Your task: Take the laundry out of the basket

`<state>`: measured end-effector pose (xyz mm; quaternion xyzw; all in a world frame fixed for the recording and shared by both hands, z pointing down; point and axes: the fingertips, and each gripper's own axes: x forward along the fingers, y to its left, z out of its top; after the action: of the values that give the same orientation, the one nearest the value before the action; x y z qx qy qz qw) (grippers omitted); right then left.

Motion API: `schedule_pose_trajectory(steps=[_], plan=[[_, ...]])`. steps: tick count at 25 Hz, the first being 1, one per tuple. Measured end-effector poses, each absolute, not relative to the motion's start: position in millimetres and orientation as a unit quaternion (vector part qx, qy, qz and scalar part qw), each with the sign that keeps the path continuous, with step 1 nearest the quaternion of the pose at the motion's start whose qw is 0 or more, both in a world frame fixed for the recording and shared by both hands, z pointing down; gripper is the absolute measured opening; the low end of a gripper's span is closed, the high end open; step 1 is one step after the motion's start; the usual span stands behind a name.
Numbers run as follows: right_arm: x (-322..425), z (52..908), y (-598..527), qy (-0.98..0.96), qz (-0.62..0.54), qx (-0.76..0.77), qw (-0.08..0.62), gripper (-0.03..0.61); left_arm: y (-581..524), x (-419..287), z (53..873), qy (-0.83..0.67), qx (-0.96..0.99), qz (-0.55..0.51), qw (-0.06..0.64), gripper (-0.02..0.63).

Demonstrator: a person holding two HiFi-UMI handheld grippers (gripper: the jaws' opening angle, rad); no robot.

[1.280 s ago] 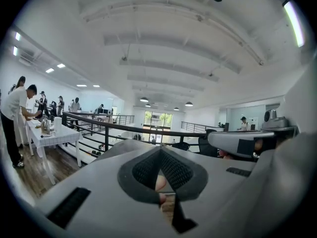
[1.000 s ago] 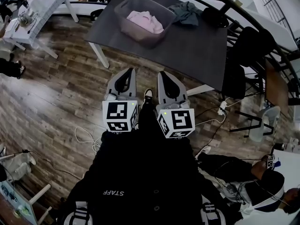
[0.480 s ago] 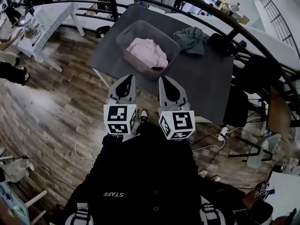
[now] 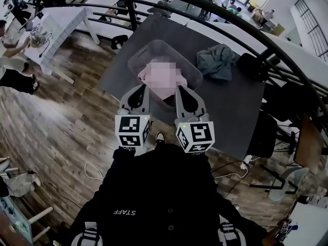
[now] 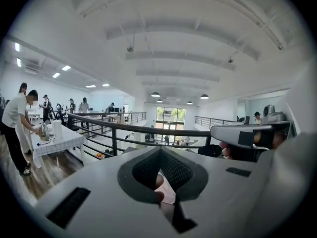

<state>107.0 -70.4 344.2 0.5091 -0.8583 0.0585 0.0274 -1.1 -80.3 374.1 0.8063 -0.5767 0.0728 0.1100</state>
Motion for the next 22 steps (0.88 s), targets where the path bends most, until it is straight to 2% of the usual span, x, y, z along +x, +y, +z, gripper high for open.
schedule_pose_trajectory(steps=[6,22], plan=[[110.1,358.6,-108.1,-0.864,0.073,0.498,0.035,0.014,-112.8,-4.7,386.7,-0.589,0.795,0.081,0.121,0.000],[65.5,431.6,-151.0,-0.879,0.096,0.447,0.136,0.012,-152.0,-53.7,443.8,-0.594,0.774,0.113,0.185,0.000]])
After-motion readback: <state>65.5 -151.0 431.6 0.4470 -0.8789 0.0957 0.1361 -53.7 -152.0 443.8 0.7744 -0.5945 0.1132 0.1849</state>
